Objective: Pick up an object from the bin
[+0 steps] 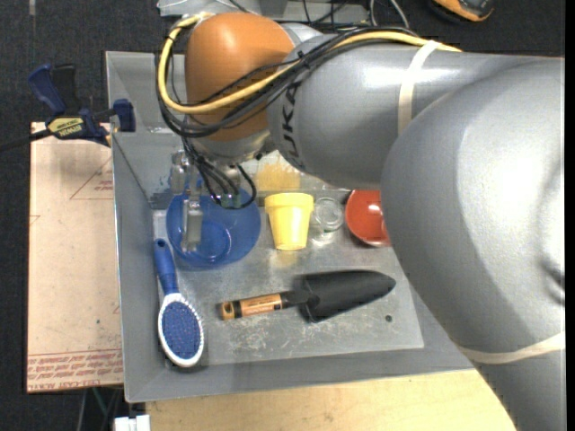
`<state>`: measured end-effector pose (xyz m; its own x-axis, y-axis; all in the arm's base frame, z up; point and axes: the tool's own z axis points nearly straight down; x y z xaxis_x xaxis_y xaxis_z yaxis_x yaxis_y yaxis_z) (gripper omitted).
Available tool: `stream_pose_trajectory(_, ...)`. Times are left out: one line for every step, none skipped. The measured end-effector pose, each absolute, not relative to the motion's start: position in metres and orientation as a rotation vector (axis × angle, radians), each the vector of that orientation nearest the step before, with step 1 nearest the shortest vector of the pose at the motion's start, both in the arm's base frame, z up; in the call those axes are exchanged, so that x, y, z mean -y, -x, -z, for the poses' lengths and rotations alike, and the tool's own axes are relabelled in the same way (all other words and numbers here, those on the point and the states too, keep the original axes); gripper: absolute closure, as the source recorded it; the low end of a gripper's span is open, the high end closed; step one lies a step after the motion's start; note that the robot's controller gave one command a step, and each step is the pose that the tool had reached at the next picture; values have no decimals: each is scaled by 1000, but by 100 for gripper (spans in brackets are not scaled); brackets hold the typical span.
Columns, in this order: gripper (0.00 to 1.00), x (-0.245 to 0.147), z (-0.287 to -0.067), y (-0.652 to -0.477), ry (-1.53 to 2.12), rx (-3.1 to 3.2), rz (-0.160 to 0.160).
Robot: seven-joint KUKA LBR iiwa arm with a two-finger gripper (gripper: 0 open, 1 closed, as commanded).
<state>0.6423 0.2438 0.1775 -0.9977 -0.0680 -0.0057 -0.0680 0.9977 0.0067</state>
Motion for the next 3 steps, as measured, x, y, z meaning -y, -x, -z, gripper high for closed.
stream_pose_trajectory(0,-236,-261,-656,39,-3133,-15)
stream_pose_trajectory(0,-242,-137,-610,226,-3140,-6)
stream_pose_trajectory(0,-244,-111,-608,246,-3142,-6)
